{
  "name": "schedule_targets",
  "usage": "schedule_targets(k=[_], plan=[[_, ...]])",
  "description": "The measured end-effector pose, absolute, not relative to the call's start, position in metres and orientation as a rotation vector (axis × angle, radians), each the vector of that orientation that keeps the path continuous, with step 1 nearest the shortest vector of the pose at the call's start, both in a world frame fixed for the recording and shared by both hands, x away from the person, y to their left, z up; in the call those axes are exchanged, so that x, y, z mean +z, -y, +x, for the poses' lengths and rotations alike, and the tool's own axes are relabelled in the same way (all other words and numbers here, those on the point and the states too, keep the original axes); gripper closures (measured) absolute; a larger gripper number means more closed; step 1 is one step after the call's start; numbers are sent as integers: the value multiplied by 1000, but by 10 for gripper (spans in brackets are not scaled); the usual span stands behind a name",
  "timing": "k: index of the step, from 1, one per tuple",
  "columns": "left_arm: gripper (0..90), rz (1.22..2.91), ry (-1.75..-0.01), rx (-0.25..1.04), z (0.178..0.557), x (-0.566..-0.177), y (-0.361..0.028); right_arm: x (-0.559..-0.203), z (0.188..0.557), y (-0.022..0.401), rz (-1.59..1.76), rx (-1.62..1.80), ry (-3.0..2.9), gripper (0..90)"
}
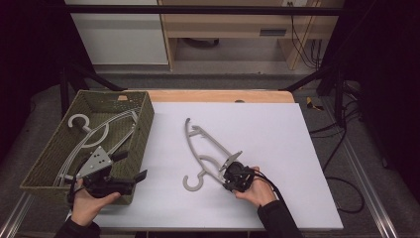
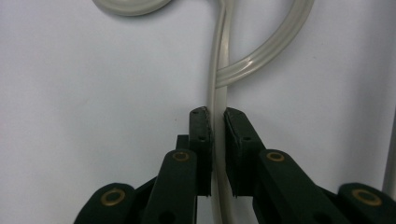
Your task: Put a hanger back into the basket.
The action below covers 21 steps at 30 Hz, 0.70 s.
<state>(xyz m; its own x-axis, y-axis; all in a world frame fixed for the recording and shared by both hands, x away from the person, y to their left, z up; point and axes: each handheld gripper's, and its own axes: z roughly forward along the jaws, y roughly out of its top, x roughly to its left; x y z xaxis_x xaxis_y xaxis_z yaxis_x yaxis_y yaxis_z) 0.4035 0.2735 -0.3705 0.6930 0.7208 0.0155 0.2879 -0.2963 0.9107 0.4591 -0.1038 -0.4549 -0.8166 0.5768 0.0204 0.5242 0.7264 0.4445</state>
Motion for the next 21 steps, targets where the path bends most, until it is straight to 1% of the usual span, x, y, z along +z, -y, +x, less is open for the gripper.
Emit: schedule_targets(k=[6, 11, 15, 21], plan=[[93, 1879, -786, 527, 404, -371, -273, -453, 457, 113, 993, 733, -2741, 824], [93, 1889, -782, 526, 404, -371, -272, -456, 456, 113, 1007, 680, -2746, 823], [93, 1887, -781, 525, 403, -371, -271, -454, 456, 112, 1031, 792, -2712, 824], [93, 1887, -778, 526, 403, -371, -271, -442, 451, 116, 1009, 912, -2693, 826]])
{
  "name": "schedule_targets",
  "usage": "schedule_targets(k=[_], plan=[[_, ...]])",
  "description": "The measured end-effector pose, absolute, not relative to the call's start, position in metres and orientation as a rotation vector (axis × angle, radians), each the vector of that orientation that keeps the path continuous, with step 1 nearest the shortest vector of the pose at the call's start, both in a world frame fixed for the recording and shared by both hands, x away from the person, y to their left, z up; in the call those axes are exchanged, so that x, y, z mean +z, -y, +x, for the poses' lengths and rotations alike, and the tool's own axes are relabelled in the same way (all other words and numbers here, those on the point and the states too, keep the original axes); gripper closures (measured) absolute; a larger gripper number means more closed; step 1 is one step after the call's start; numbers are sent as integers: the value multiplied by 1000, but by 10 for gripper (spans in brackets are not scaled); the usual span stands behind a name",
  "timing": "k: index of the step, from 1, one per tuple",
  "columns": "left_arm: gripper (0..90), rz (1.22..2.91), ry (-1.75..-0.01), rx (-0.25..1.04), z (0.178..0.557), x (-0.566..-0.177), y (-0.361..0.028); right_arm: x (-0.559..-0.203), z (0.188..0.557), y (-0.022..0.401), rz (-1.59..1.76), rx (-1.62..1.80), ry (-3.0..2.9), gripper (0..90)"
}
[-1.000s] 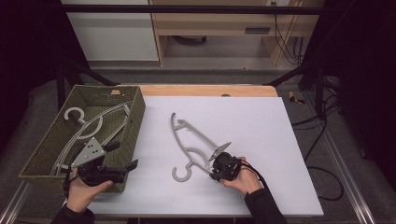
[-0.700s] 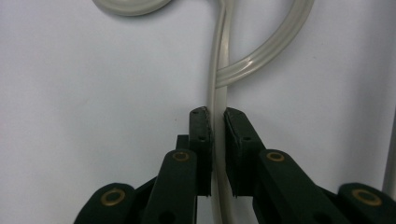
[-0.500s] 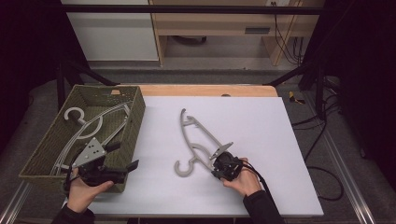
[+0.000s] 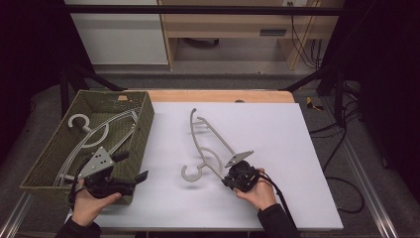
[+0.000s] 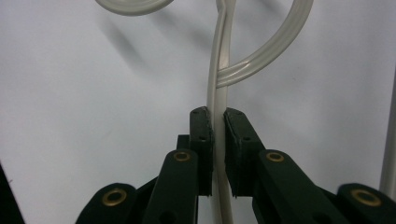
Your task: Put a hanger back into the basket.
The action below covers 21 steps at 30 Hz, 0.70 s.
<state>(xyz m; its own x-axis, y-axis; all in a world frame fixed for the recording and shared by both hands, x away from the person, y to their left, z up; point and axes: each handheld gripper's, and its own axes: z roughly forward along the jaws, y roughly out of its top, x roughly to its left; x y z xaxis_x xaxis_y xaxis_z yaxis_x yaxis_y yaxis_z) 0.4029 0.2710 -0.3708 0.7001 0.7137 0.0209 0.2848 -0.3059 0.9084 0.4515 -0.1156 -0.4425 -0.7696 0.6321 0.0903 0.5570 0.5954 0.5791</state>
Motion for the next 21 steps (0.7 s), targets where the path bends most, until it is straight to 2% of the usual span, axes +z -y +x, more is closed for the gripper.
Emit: schedule_targets(k=[11, 21], plan=[[93, 1926, -718, 530, 399, -363, -269, -401, 443, 139, 810, 1110, -2846, 825], [91, 2056, -517, 596, 386, -345, -244, -379, 428, 138, 588, 1255, -3006, 825]])
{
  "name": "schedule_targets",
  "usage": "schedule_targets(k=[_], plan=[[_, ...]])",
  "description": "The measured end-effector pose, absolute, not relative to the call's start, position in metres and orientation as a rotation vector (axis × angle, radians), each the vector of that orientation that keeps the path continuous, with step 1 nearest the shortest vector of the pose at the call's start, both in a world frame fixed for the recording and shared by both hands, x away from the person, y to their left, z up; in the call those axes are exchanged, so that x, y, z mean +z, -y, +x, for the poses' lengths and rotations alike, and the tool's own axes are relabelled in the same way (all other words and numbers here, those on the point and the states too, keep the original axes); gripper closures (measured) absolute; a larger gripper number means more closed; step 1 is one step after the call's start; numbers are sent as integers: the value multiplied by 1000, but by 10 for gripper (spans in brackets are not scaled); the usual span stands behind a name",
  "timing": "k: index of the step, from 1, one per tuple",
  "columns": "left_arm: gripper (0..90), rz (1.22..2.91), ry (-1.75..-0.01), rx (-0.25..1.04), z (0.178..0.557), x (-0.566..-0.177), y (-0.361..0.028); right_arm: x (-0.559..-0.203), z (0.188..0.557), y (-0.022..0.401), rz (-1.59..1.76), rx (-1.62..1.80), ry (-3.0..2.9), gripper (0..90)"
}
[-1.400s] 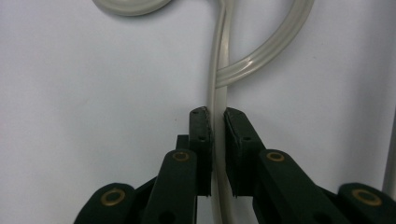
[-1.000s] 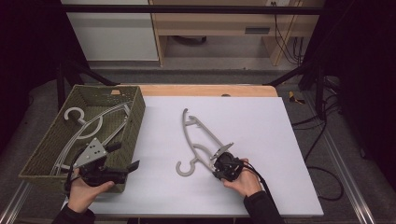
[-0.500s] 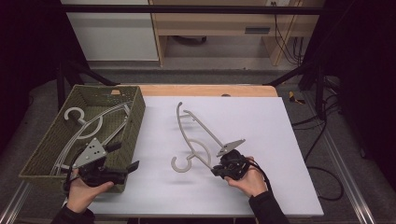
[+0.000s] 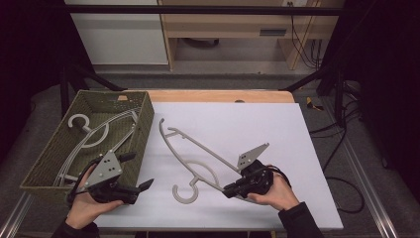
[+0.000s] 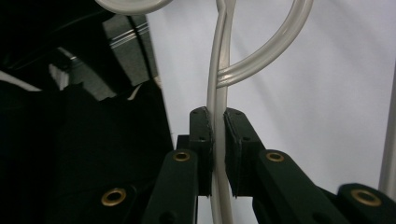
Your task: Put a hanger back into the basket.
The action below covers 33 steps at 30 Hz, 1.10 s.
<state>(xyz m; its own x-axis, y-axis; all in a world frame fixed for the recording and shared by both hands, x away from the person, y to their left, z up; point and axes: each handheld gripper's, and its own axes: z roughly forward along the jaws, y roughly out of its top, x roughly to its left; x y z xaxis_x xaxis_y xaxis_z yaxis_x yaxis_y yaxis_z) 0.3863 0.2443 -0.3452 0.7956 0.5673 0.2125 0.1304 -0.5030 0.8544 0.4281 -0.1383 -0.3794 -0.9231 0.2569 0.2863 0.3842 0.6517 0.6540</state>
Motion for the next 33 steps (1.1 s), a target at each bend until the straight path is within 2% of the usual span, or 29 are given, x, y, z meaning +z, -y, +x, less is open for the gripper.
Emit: schedule_targets(k=[10, 18, 21, 24, 25, 33], plan=[[121, 2247, -237, 640, 388, -341, -208, -379, 424, 134, -442, -1080, 2658, 825], [198, 2386, -34, 763, 396, -350, -186, -379, 422, 137, -390, -1093, 2616, 824], [256, 2418, 37, 785, 399, -353, -180, -379, 421, 136, -384, -1076, 2611, 824], [346, 2390, 45, 761, 398, -360, -176, -380, 421, 136, -382, -1066, 2601, 824], [380, 2457, 123, 801, 400, -356, -177, -380, 421, 136, -380, -1063, 2599, 824], [619, 2469, 261, 828, 398, -363, -175, -381, 421, 134, -351, -1045, 2577, 824]])
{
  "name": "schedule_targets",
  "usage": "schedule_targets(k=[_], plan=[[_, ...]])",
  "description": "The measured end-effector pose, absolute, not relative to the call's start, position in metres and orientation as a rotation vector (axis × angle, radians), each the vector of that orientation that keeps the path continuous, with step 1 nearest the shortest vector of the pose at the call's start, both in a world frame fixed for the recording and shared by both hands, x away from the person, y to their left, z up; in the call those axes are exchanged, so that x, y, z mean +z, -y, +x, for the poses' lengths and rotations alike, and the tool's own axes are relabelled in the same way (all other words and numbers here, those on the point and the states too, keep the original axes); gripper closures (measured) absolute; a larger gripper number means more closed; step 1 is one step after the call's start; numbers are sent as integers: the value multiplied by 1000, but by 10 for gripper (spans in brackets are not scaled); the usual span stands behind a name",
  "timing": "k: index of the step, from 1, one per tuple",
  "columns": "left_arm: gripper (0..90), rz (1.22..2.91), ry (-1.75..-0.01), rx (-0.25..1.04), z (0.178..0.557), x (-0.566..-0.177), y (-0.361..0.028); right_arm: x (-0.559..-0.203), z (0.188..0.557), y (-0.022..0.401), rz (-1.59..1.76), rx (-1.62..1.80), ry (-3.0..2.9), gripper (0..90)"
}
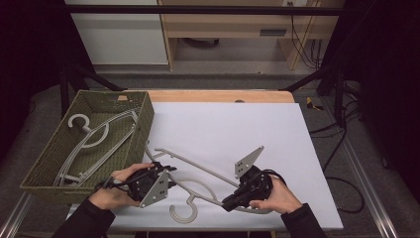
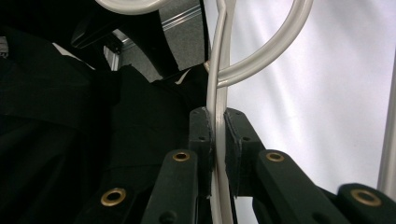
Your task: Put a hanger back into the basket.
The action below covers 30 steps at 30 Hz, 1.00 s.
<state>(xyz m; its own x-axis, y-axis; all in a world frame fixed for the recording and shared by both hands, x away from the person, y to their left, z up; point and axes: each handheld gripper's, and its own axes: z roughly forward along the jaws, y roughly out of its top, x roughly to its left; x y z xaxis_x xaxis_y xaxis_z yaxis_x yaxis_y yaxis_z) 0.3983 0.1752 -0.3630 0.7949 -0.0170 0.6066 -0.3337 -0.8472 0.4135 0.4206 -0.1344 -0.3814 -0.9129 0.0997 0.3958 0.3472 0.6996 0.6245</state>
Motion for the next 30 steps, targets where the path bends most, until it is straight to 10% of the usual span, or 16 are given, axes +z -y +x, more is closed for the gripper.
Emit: schedule_targets(k=[30], plan=[[824, 2476, 341, 828, 388, -364, -175, -378, 426, 145, -394, -1123, 2605, 798]])
